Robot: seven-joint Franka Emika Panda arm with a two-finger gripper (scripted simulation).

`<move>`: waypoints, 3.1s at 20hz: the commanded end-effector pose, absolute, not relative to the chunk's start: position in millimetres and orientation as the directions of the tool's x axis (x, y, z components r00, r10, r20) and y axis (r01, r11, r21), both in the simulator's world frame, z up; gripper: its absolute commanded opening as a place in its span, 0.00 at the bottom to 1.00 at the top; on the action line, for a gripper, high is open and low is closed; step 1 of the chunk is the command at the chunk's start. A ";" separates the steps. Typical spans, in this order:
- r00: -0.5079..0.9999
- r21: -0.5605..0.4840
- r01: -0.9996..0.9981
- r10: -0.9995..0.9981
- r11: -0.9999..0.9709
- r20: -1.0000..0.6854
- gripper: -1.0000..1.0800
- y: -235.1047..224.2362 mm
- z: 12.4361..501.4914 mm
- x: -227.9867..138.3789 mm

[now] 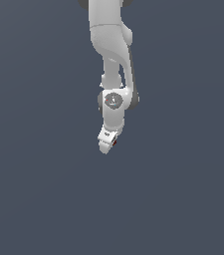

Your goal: Pick up the object and move it to a goal position.

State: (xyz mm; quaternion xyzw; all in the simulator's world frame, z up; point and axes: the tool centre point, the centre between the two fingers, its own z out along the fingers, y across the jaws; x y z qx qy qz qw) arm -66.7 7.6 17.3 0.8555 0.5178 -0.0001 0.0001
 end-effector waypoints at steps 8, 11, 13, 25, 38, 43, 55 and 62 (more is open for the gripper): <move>0.464 0.001 0.886 0.886 -0.464 0.000 0.00 7.6 17.2 -66.5; 0.463 0.009 0.886 0.886 -0.463 0.004 0.00 6.1 18.5 -63.6; 0.463 0.023 0.886 0.886 -0.463 0.011 0.00 3.5 20.9 -58.4; 0.438 0.255 0.852 0.889 -0.457 0.130 0.00 -40.8 72.5 22.3; 0.341 0.581 0.677 0.892 -0.452 0.297 0.00 -110.3 193.5 115.6; 0.292 0.670 0.589 0.892 -0.451 0.344 0.00 -133.1 242.2 134.7; 0.172 0.808 0.378 0.892 -0.452 0.419 0.00 -178.5 347.0 151.6; 0.117 0.844 0.286 0.891 -0.454 0.439 0.00 -196.1 388.7 150.2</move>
